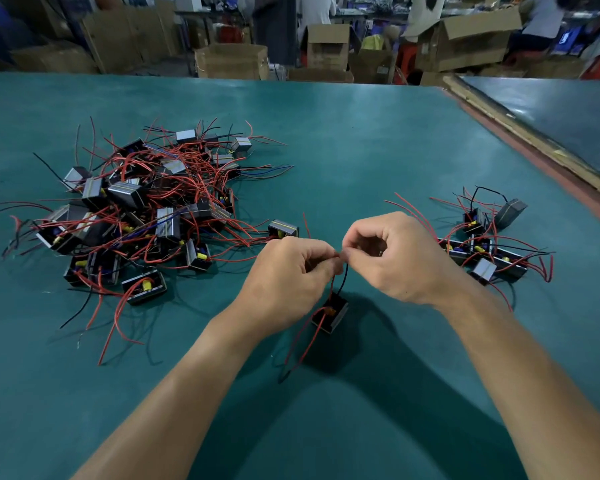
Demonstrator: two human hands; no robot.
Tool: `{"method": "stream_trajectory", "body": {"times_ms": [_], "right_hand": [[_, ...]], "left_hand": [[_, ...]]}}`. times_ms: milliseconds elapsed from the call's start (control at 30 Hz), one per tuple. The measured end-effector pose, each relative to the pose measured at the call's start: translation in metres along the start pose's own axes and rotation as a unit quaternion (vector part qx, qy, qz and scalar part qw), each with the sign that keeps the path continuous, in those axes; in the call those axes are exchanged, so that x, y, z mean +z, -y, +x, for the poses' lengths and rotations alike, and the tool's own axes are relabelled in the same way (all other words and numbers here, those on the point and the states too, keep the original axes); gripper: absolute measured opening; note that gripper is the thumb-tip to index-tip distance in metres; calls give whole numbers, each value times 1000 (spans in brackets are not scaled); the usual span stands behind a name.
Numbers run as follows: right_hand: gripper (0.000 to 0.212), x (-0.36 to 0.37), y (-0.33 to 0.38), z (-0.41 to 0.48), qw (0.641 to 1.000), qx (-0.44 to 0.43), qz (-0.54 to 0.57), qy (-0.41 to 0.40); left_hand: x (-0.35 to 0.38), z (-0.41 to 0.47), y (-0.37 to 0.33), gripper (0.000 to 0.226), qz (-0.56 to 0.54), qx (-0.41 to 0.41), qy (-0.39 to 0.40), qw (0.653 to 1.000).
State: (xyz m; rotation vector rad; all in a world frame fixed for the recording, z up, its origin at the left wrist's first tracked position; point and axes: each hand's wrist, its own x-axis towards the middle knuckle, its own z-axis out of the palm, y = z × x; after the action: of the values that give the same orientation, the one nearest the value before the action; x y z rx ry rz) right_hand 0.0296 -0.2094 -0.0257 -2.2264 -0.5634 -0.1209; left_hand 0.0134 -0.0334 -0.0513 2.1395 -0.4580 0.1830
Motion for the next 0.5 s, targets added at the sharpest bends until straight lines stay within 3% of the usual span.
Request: {"method": "stream_trajectory", "body": {"times_ms": [233,500], "right_hand": [[21,1,-2,5,986,142,82,35],[14,-3,-2,0,995,14,95,-2]], "left_hand": [[1,-1,-1,16,105,91,-21,990],[2,1,3,23,-28,-29,21,999]]}}
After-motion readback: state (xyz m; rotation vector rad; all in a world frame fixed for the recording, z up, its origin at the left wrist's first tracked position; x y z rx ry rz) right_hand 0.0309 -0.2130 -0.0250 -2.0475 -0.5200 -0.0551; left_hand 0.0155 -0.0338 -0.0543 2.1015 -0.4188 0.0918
